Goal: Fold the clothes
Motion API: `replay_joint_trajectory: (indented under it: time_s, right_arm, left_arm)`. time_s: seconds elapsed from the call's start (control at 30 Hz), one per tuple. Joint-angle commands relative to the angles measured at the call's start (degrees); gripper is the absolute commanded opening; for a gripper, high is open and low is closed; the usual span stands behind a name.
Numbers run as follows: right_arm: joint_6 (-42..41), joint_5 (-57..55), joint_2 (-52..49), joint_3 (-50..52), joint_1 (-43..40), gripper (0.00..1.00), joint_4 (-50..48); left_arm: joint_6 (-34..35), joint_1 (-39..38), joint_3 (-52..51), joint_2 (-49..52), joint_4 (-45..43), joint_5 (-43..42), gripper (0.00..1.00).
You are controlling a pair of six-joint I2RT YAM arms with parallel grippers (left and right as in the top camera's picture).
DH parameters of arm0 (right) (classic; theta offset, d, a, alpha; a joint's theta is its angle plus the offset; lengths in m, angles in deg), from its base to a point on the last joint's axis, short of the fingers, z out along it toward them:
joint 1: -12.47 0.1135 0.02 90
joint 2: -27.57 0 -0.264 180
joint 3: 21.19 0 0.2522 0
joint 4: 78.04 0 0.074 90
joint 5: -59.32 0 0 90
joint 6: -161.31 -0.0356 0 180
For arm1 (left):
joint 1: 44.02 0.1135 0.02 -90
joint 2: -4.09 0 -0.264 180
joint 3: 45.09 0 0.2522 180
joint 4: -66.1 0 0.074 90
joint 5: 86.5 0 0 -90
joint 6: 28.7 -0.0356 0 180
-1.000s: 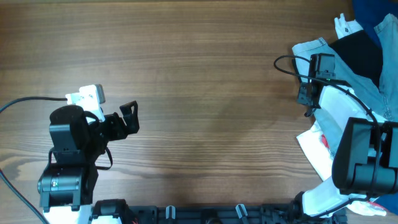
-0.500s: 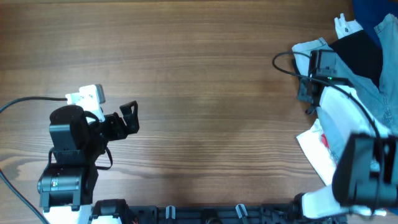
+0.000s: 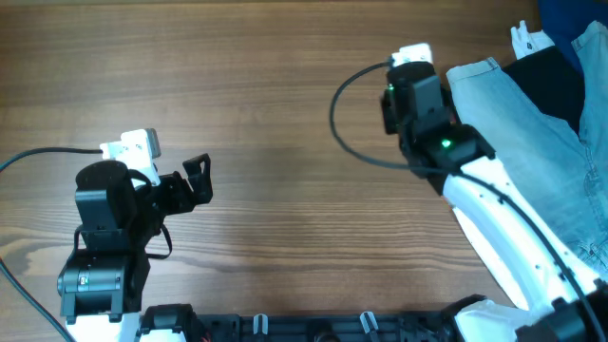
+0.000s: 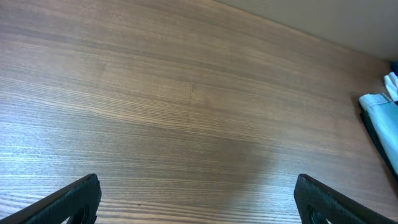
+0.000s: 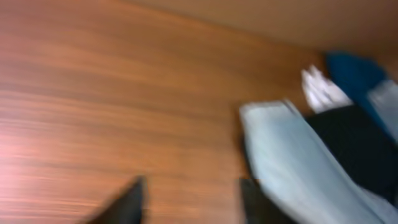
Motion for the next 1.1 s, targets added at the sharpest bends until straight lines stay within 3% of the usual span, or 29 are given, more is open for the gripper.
replay_joint_trajectory:
  time_s: [0.0,0.1,0.3,0.6,0.67,0.7,0.77,0.8,0.83,1.07]
  right_arm:
    - [-1.9,-5.6,-3.4,0.7,-8.1,0.78,4.3]
    - [2.9,0.7,-8.6,1.9,-14.8,0.81,6.0]
    - [4.2,-1.6,-19.8,2.2,-19.3,0.83,6.8]
    - [-1.9,-6.4,-28.3,2.2,-24.5,0.81,5.0]
    - [-1.9,-6.1,-28.4,2.3,-25.3,0.72,4.9]
    - [-1.9,-6.1,-28.4,2.3,-25.6,0.62,4.9]
    - [-2.6,-6.1,-28.4,2.3,-25.9,0.31,5.0]
    - [-3.5,-6.1,-28.4,2.3,-25.9,0.09,5.3]
    - [-3.5,-6.1,-28.3,2.3,-25.9,0.04,5.4]
    - [-3.2,-6.4,-22.2,-1.7,-25.9,0.04,9.0]
  left_arm:
    - [0.3,-0.3,1.0,-0.2,-0.1,-1.1,1.00]
    - [0.3,-0.3,1.0,-0.2,-0.1,-1.1,1.00]
    - [0.3,-0.3,1.0,-0.2,0.0,-1.1,1.00]
    - [0.3,-0.3,1.0,-0.2,0.0,-1.1,1.00]
    - [0.3,-0.3,1.0,-0.2,0.0,-1.1,1.00]
    - [0.3,-0.3,1.0,-0.2,0.0,-1.1,1.00]
    - [0.3,-0.3,1.0,-0.2,0.0,-1.1,1.00]
    - [0.3,-0.3,1.0,-0.2,0.0,-1.1,1.00]
    - [0.3,-0.3,1.0,-0.2,0.0,-1.1,1.00]
    - [0.3,-0.3,1.0,-0.2,0.0,-1.1,1.00]
